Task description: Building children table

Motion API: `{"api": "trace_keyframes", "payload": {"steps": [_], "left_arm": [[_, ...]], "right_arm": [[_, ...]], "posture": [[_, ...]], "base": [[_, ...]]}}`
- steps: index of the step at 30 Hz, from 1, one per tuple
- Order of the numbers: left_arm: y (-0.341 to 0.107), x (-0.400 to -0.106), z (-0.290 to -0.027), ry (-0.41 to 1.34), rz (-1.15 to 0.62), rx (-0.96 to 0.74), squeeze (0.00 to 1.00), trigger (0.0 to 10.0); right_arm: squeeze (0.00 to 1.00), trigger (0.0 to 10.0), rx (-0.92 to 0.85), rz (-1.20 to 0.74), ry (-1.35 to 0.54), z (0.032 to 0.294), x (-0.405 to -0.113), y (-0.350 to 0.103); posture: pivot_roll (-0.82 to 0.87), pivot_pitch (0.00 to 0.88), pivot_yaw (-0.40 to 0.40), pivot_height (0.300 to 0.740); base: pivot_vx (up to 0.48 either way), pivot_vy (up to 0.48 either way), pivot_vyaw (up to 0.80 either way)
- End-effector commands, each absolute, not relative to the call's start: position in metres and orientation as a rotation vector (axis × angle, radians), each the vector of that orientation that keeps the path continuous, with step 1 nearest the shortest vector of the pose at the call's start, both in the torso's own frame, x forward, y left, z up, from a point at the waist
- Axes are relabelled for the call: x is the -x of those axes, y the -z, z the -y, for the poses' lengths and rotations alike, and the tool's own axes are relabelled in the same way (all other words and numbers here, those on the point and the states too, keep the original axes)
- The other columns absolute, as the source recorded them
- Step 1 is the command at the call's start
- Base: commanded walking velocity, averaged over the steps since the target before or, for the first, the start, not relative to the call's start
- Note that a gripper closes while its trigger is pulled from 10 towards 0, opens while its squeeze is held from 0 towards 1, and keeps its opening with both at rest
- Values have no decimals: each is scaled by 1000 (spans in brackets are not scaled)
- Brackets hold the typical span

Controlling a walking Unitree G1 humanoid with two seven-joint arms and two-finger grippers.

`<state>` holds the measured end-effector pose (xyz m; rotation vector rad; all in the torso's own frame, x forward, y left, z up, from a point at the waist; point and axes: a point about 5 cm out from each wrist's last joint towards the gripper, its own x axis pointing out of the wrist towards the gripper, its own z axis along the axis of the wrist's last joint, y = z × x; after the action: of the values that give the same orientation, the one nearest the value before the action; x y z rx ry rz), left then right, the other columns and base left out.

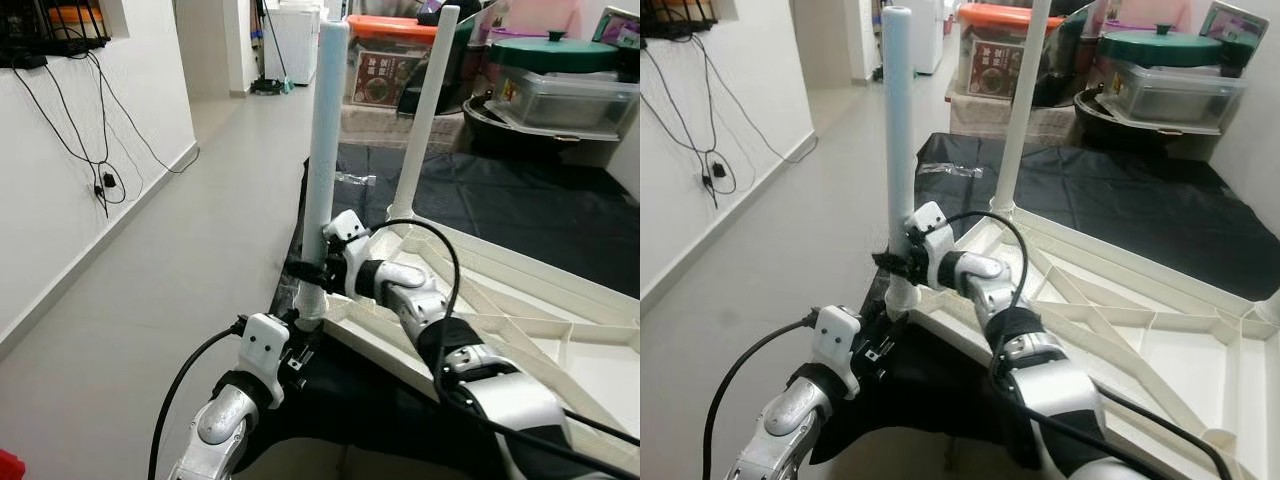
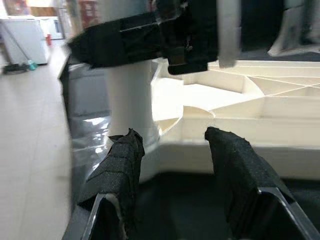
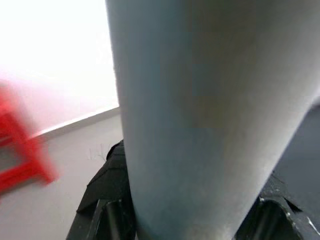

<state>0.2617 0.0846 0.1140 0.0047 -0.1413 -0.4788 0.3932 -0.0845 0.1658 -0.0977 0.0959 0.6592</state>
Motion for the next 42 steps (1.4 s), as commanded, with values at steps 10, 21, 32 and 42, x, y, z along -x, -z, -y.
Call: {"api": "trace_keyframes", "payload": {"steps": [10, 21, 32, 42], "left_arm": [[-112, -260, -87, 480, 124, -7, 0, 10000], [-111, -261, -89, 476, 121, -11, 0, 10000], [-111, -262, -87, 479, 121, -7, 0, 10000], [-111, -262, -87, 480, 123, -10, 0, 10000]], "right_arm": [[0, 0, -116, -123, 415, 155, -384, -139], [1000, 10000, -195, -74, 221, 107, -387, -148], [0, 10000, -68, 19, -457, 108, -396, -174], [0, 10000, 145, -141, -974, 92, -386, -171]], "posture": [[75, 0, -65, 740], [74, 0, -63, 740], [66, 0, -60, 740], [75, 0, -68, 740]], "base": [[0, 0, 0], [0, 0, 0], [0, 0, 0], [0, 0, 0]]}}
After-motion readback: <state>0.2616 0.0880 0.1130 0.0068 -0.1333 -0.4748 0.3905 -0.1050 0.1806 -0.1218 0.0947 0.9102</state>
